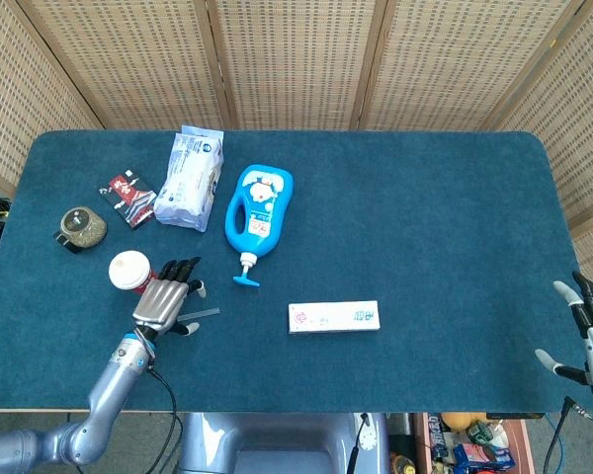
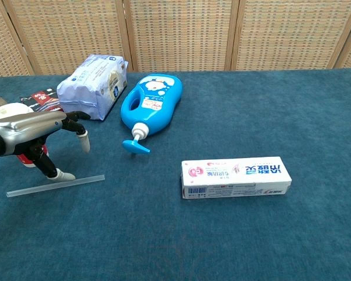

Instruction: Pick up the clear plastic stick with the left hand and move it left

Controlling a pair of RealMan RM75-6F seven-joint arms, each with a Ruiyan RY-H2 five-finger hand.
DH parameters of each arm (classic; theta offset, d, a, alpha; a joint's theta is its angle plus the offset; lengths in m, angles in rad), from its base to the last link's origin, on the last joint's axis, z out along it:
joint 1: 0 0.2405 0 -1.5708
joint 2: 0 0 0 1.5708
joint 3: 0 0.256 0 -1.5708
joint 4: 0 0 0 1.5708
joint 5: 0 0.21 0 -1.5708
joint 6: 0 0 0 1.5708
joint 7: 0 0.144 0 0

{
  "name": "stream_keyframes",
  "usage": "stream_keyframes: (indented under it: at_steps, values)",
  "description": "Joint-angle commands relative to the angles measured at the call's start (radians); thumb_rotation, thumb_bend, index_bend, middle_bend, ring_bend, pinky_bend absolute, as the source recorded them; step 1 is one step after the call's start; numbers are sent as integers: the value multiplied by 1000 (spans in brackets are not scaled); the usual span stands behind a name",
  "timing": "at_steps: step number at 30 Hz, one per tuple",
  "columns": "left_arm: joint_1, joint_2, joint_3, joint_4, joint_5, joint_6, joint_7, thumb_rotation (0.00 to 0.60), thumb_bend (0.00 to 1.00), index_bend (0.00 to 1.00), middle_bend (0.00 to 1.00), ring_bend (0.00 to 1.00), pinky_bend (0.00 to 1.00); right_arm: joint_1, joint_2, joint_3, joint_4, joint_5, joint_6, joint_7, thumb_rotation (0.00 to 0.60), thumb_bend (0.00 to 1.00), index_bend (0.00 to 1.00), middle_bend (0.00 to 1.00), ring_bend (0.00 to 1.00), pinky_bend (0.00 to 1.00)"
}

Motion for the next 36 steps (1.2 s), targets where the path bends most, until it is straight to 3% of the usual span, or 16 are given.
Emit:
stream_keyframes:
  at_steps: [1, 15, 36]
  values:
    - [-19, -40, -3, 29, -64, 29, 36, 600, 259, 423, 0, 0, 0, 1, 0, -1, 2, 0, -2, 2, 600, 0, 0, 0, 0, 0]
    - [-67, -137, -4, 112, -135, 36, 17, 600, 312, 456, 0, 0, 0, 6, 0, -2, 6, 3, -14, 12, 600, 0, 0, 0, 0, 0]
    - [-84, -187, 17, 178, -160, 44, 11, 600, 324, 485, 0, 0, 0, 11, 5, -1, 16, 13, -30, 44, 600, 0, 0, 0, 0, 0]
